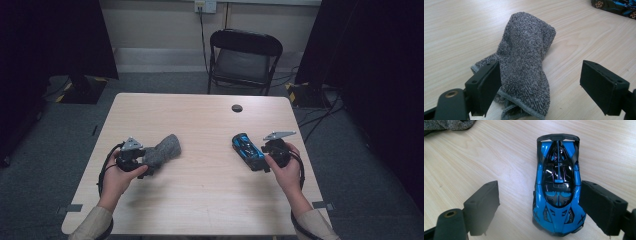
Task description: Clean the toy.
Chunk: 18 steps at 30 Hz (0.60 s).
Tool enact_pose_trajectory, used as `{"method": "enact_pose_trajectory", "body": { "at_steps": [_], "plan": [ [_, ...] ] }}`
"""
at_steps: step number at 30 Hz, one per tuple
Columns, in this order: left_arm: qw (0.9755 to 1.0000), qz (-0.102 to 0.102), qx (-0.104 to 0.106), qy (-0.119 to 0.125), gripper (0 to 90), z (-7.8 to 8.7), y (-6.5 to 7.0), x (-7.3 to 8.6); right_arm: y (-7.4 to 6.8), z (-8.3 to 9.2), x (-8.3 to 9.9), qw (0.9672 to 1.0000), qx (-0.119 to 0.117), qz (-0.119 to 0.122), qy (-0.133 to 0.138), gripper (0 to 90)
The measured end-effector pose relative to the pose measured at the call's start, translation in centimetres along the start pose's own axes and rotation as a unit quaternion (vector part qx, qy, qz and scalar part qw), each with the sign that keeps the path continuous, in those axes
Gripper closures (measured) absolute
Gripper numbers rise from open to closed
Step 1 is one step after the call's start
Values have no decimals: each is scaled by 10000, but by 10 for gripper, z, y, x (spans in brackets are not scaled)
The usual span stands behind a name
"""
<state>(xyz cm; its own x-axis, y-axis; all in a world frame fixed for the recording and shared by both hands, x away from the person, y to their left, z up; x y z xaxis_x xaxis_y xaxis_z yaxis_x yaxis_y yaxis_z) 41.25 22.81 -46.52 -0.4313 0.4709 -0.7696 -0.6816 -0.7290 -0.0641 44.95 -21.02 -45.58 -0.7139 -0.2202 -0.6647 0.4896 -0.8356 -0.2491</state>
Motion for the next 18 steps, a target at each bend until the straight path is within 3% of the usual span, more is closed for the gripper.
{"method": "enact_pose_trajectory", "body": {
  "at_steps": [18],
  "plan": [
    [9999, -45, 79, -127, 170, 7, 5, 16, 0, 9, 17, 9999, -2, 172, 17, 167]
  ]
}}
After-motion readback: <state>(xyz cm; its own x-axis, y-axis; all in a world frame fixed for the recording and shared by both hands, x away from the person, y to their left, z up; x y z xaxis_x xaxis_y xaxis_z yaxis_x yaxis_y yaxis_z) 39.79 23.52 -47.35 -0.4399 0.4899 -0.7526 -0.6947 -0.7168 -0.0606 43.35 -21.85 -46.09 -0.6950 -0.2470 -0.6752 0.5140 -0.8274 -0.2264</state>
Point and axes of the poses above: each handheld gripper's, and its own axes: z roughly backward along the jaws, x roughly out of its underside, y roughly to its right, the point moved 3 cm from there along -z, roughly forward along the jaws, and after that the axes turned 12 degrees about -z, right-handed, at the moved point
